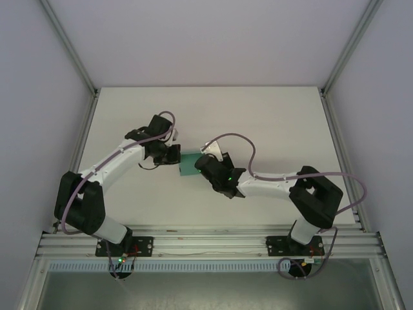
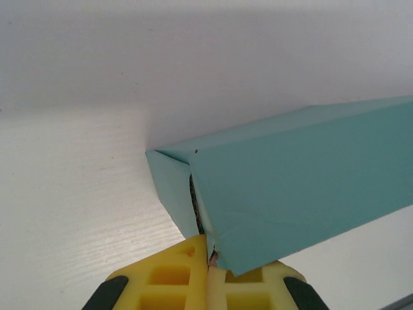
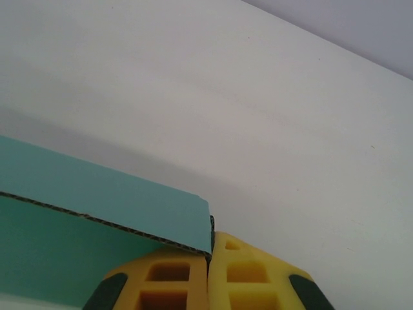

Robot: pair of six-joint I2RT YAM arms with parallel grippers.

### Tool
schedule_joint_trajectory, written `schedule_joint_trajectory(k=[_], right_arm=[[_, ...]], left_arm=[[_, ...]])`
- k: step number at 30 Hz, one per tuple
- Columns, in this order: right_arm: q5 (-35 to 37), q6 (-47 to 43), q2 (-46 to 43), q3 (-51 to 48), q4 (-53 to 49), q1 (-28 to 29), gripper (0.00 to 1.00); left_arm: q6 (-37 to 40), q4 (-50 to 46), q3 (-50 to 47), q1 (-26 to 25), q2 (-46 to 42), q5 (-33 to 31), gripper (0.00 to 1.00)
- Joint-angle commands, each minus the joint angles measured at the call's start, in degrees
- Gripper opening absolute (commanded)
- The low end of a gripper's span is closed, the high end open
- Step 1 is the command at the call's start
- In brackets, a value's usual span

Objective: Assemble paper box

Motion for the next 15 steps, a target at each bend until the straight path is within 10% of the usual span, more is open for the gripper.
schedule_joint_trajectory(k=[1,15], right_arm=[[-6.8,-1.7,-0.6,-1.9,-7.2,-1.0,0.16],[-26.2,0.8,-12.1,-0.2,-3.2,-9.2,0.62]], left_arm=[[-1.0,-2.4,-4.9,-1.2,4.0,-3.9,0.0],[-0.2,0.2,-4.3,-1.6,4.7,-2.2,0.0]])
